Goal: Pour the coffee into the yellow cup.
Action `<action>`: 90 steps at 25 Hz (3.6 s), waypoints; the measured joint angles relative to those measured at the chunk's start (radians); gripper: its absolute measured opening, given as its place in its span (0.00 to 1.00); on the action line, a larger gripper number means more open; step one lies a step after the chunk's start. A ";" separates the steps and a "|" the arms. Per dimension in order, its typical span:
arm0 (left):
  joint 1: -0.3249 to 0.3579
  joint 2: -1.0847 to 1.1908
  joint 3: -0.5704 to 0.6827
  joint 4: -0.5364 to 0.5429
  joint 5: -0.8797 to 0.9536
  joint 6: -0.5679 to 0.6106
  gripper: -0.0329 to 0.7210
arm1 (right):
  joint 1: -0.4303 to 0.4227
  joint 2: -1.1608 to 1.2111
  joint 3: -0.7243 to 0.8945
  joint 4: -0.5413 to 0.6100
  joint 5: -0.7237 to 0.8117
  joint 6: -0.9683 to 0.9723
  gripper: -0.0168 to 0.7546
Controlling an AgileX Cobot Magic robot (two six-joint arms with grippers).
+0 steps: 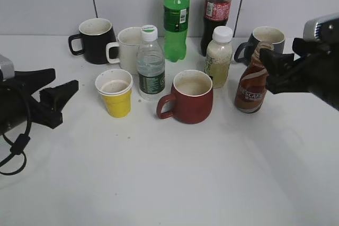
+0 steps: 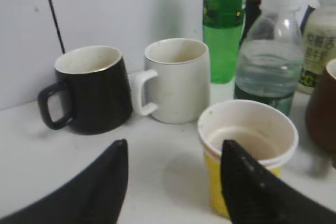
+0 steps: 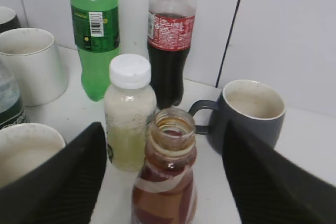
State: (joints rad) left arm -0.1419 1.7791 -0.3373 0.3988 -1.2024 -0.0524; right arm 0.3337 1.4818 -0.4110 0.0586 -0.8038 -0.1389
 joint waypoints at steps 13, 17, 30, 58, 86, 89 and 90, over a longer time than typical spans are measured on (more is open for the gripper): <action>0.000 0.238 -0.093 0.192 -0.005 0.000 0.83 | 0.000 0.357 0.141 -0.051 -0.388 0.044 0.70; 0.000 0.300 -0.175 0.255 -0.006 -0.002 0.83 | 0.000 0.404 0.141 -0.051 -0.399 0.047 0.70; -0.054 0.433 -0.411 0.346 0.036 -0.071 0.83 | 0.000 0.424 0.142 -0.051 -0.405 0.049 0.70; -0.101 0.417 -0.427 0.303 0.061 -0.080 0.52 | 0.000 0.617 -0.082 0.066 -0.406 0.117 0.86; -0.163 0.338 -0.359 0.391 0.015 -0.084 0.52 | 0.000 0.646 -0.206 -0.024 -0.373 -0.051 0.69; -0.173 0.338 -0.359 0.388 0.012 -0.111 0.52 | 0.000 0.537 -0.204 -0.105 -0.356 -0.087 0.69; -0.174 0.338 -0.359 0.388 0.011 -0.118 0.52 | 0.000 0.508 -0.204 -0.128 -0.348 -0.103 0.69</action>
State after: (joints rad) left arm -0.3163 2.1170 -0.6962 0.7870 -1.1915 -0.1704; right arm 0.3337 1.9897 -0.6150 -0.0698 -1.1516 -0.2417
